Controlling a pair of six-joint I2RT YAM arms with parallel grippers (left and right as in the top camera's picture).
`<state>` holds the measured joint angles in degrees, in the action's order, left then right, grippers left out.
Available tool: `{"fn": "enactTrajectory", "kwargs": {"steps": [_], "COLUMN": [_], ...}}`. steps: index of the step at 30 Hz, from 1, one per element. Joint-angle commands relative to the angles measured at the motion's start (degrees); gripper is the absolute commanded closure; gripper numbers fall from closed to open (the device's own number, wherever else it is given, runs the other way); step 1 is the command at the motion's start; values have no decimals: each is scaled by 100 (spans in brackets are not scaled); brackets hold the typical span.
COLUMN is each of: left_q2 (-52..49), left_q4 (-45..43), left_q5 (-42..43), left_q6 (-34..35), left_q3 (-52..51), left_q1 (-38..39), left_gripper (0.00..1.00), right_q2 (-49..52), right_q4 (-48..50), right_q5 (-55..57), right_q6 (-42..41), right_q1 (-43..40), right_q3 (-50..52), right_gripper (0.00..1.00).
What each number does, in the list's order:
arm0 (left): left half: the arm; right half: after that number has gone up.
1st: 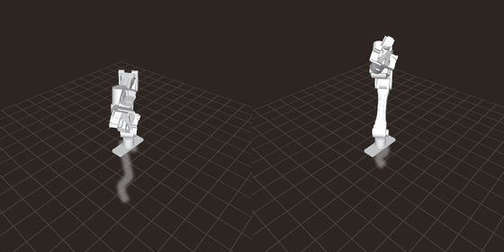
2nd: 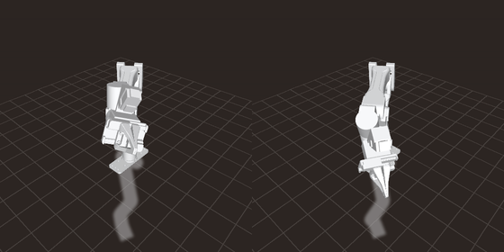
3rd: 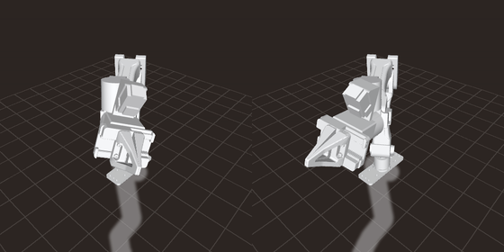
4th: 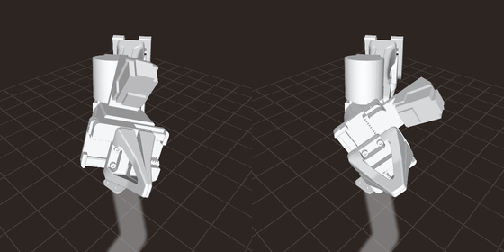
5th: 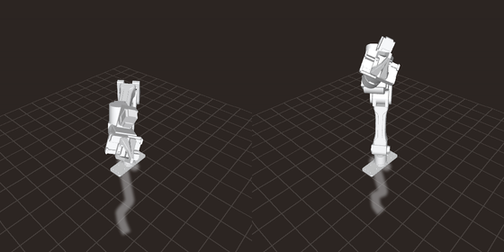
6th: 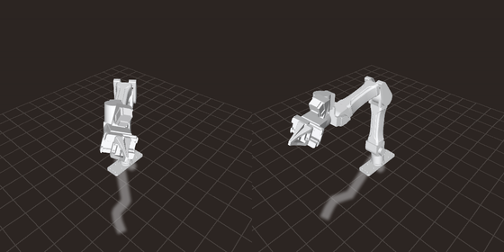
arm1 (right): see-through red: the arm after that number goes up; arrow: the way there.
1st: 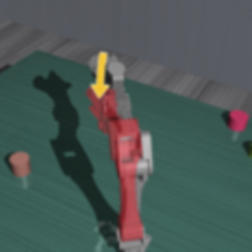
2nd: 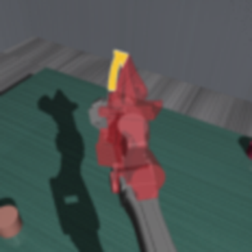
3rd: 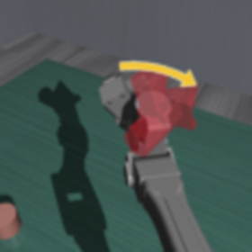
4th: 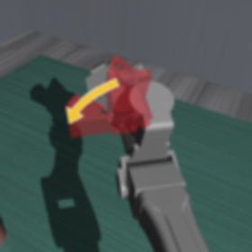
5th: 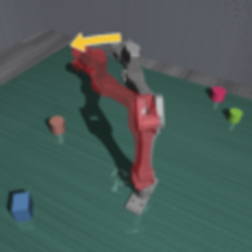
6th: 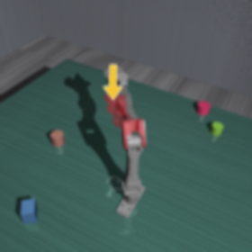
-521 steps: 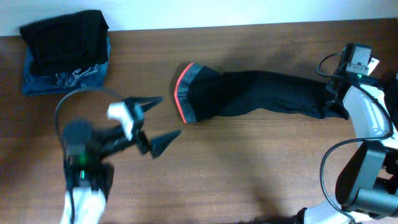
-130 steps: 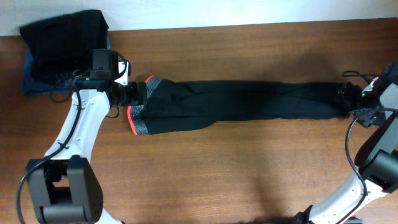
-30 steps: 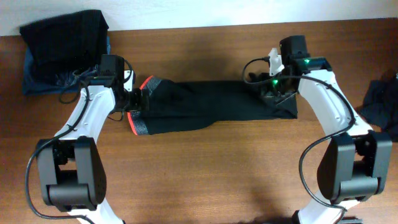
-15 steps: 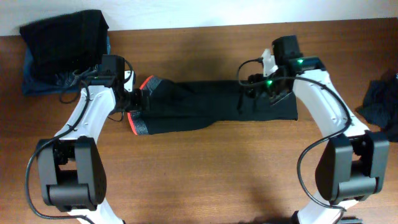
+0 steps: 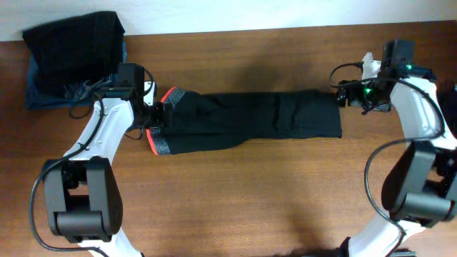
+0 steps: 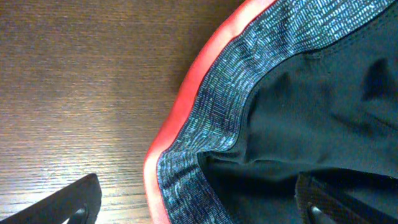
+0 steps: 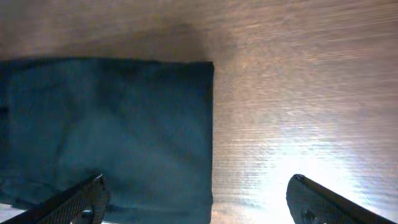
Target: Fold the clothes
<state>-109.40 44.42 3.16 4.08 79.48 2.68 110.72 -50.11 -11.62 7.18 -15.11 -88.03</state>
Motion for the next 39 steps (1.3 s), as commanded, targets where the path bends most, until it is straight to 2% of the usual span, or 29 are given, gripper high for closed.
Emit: {"fn": "enactTrajectory", "kwargs": {"steps": [1, 14, 39], "left_q2": [-63, -63, -63], "left_q4": [2, -24, -15], "left_q5": [48, 46, 46], "left_q6": [-28, -28, -28], "left_q3": [15, 15, 15], "left_q1": [20, 17, 17], "left_gripper": [1, 1, 1], "right_q2": [330, 962, 1344], "right_q4": [46, 317, 551], "right_q5": [-197, -595, -306], "right_q6": [313, 315, 308], "right_q1": [15, 35, 310], "right_q3": [-101, -101, -63], "right_gripper": [4, 4, 4]}}
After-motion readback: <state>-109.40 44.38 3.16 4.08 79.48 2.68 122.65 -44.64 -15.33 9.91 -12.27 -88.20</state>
